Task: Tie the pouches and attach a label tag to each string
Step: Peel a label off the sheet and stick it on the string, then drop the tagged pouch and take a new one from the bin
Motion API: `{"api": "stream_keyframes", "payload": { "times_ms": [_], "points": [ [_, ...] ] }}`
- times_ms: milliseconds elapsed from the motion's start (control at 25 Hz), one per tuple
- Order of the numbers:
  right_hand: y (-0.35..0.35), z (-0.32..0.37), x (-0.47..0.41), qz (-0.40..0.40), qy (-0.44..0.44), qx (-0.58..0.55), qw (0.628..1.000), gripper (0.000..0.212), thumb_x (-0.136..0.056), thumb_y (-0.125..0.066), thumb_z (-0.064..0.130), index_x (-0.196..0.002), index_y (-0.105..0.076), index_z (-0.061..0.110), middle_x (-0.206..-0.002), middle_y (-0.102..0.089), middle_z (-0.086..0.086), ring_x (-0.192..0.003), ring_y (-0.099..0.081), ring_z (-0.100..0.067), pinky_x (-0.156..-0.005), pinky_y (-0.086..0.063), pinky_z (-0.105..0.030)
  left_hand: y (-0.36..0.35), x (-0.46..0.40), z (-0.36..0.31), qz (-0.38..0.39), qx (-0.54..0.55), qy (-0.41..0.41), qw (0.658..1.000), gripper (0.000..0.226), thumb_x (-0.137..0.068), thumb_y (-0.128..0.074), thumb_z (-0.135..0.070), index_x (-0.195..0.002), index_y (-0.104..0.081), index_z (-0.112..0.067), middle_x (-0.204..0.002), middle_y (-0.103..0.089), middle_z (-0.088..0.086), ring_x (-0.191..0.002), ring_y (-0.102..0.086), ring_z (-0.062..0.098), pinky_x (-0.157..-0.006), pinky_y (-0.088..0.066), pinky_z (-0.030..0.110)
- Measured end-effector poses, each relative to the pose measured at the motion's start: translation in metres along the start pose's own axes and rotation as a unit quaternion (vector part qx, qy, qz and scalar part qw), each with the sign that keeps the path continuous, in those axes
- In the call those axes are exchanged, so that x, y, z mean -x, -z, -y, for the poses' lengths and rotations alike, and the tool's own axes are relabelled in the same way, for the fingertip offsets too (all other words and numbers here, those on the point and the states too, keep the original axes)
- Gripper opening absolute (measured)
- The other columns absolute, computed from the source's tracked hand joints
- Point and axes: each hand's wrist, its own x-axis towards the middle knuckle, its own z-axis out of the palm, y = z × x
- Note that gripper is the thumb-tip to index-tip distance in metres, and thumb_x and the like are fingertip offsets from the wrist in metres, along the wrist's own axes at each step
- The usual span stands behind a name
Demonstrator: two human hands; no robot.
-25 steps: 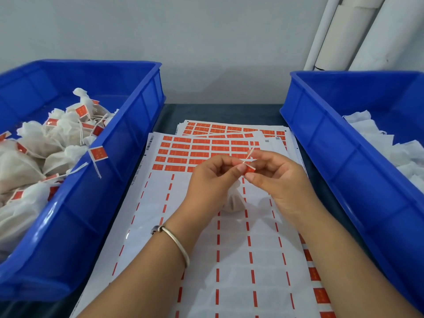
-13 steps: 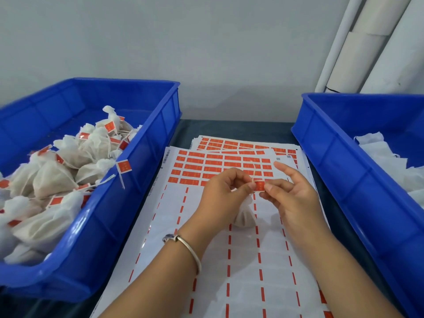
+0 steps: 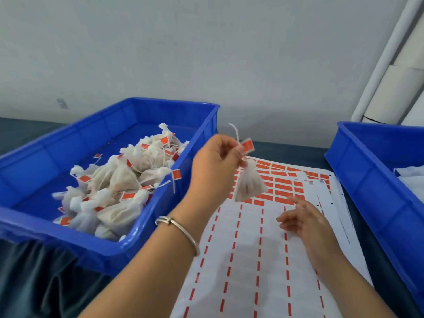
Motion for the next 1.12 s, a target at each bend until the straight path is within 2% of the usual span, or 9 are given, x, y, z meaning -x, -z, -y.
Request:
{"api": "stream_keyframes", "payload": {
  "times_ms": [240, 320, 440, 520, 640, 840, 960, 1040, 1120],
  "points": [
    [-0.008, 0.003, 0.009, 0.019, 0.012, 0.072, 0.997, 0.024, -0.099, -0.037, 0.037, -0.109, -0.058, 0.030, -0.078, -0.071, 0.008, -0.077, -0.067, -0.017, -0.068, -0.047, -0.022, 0.105, -0.021, -0.022, -0.149, 0.115, 0.016, 0.982, 0.010, -0.089, -0.062, -0.019, -0.081, -0.057, -0.017, -0.074, -0.071, -0.002, -0.069, -0.070, 0.012, -0.062, -0.054, 0.020],
    [-0.008, 0.006, 0.011, 0.015, 0.014, 0.083, 0.996, 0.024, -0.099, -0.038, 0.035, -0.108, -0.059, 0.029, -0.076, -0.071, 0.008, -0.077, -0.067, -0.018, -0.066, -0.046, -0.022, 0.141, -0.027, -0.018, -0.189, 0.039, 0.027, 0.981, 0.013, -0.092, -0.057, -0.013, -0.080, -0.055, -0.017, -0.080, -0.069, 0.002, -0.068, -0.069, 0.010, -0.068, -0.054, 0.026],
    [-0.010, 0.011, 0.015, 0.016, 0.007, 0.086, 0.996, 0.023, -0.099, -0.039, 0.032, -0.107, -0.060, 0.027, -0.078, -0.071, 0.004, -0.080, -0.066, -0.020, -0.066, -0.045, -0.021, 0.188, -0.030, -0.002, -0.244, -0.224, 0.038, 0.943, 0.007, -0.092, -0.052, -0.017, -0.087, -0.057, -0.017, -0.080, -0.067, -0.002, -0.070, -0.063, 0.007, -0.059, -0.045, 0.024],
    [-0.012, 0.012, 0.016, 0.016, 0.002, 0.090, 0.996, 0.023, -0.099, -0.040, 0.032, -0.106, -0.061, 0.025, -0.081, -0.071, 0.000, -0.081, -0.065, -0.021, -0.066, -0.044, -0.021, 0.206, -0.027, 0.012, -0.227, -0.361, 0.064, 0.902, 0.013, -0.091, -0.050, -0.017, -0.081, -0.057, -0.019, -0.079, -0.066, 0.000, -0.071, -0.057, 0.014, -0.052, -0.036, 0.025],
    [-0.013, 0.014, 0.018, 0.007, -0.010, 0.101, 0.995, 0.024, -0.099, -0.043, 0.032, -0.103, -0.064, 0.022, -0.078, -0.071, 0.001, -0.080, -0.066, -0.022, -0.065, -0.044, -0.021, 0.202, -0.020, 0.031, -0.188, -0.408, 0.107, 0.887, 0.014, -0.091, -0.048, -0.015, -0.081, -0.058, -0.014, -0.081, -0.063, 0.005, -0.067, -0.052, 0.017, -0.052, -0.036, 0.029],
    [-0.012, 0.020, 0.017, 0.041, -0.035, 0.204, 0.978, 0.020, -0.099, -0.045, 0.031, -0.106, -0.063, 0.025, -0.087, -0.069, 0.010, -0.085, -0.064, -0.011, -0.070, -0.046, -0.019, 0.159, -0.018, 0.036, -0.090, -0.408, 0.127, 0.900, 0.008, -0.090, -0.050, -0.020, -0.091, -0.057, -0.017, -0.091, -0.060, 0.002, -0.079, -0.051, 0.020, -0.063, -0.040, 0.031],
    [-0.011, 0.034, 0.017, 0.083, 0.042, 0.412, 0.906, 0.015, -0.095, -0.053, 0.033, -0.109, -0.056, 0.037, -0.111, -0.056, 0.019, -0.093, -0.052, -0.001, -0.083, -0.041, -0.017, 0.119, -0.007, 0.023, -0.085, -0.418, 0.061, 0.903, 0.009, -0.090, -0.052, -0.029, -0.094, -0.056, -0.023, -0.084, -0.058, -0.003, -0.073, -0.053, 0.016, -0.062, -0.040, 0.029],
    [-0.005, 0.052, 0.017, 0.066, 0.096, 0.445, 0.888, 0.022, -0.093, -0.056, 0.034, -0.114, -0.056, 0.037, -0.116, -0.055, 0.018, -0.095, -0.051, 0.000, -0.086, -0.041, -0.017, 0.084, 0.005, 0.013, -0.086, -0.407, -0.012, 0.909, 0.008, -0.090, -0.053, -0.031, -0.089, -0.056, -0.024, -0.071, -0.053, -0.011, -0.062, -0.047, 0.006, -0.053, -0.033, 0.025],
    [0.006, 0.075, 0.012, 0.040, 0.147, 0.433, 0.888, 0.023, -0.093, -0.056, 0.033, -0.116, -0.059, 0.032, -0.113, -0.054, 0.017, -0.092, -0.052, 0.001, -0.083, -0.042, -0.016, 0.047, 0.016, 0.008, -0.029, -0.357, -0.021, 0.934, 0.007, -0.090, -0.055, -0.033, -0.090, -0.057, -0.027, -0.068, -0.050, -0.016, -0.060, -0.047, 0.001, -0.050, -0.030, 0.016]
  ]
}}
